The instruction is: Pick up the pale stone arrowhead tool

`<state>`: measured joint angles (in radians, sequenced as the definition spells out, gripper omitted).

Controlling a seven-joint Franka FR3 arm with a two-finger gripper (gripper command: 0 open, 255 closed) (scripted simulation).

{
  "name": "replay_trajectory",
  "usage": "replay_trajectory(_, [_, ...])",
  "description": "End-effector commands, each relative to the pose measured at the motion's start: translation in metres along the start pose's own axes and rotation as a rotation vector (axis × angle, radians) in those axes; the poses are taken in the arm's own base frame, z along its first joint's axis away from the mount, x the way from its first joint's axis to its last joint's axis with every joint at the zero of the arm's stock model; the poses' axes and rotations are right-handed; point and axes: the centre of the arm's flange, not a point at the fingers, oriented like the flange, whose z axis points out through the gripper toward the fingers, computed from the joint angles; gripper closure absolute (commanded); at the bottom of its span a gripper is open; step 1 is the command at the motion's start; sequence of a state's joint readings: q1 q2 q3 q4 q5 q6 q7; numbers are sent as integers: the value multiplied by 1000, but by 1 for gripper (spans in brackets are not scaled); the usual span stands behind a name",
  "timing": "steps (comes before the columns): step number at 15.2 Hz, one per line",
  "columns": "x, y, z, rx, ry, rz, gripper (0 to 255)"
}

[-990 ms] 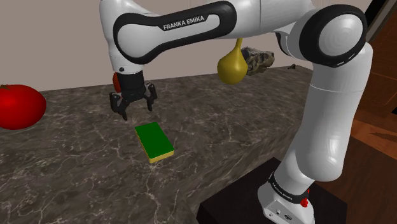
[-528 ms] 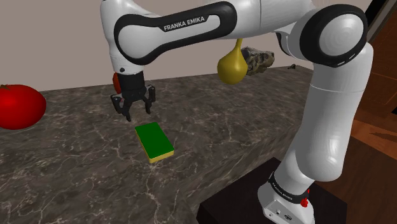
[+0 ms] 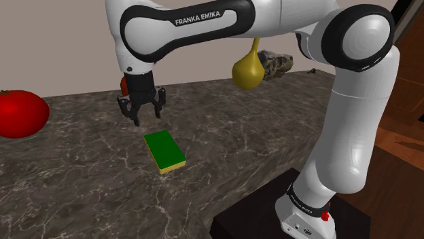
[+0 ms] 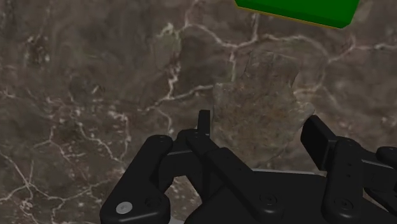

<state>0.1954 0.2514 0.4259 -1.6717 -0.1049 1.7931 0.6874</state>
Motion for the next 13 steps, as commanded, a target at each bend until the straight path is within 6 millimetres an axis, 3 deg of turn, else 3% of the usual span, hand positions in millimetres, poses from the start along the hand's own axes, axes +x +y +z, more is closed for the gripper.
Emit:
replay_trajectory(1, [-1, 1, -11, 0, 0, 0, 255])
replay_trajectory(11, [-5, 4, -63, 0, 0, 0, 255])
replay_trajectory(13, [-5, 4, -64, 0, 0, 0, 255])
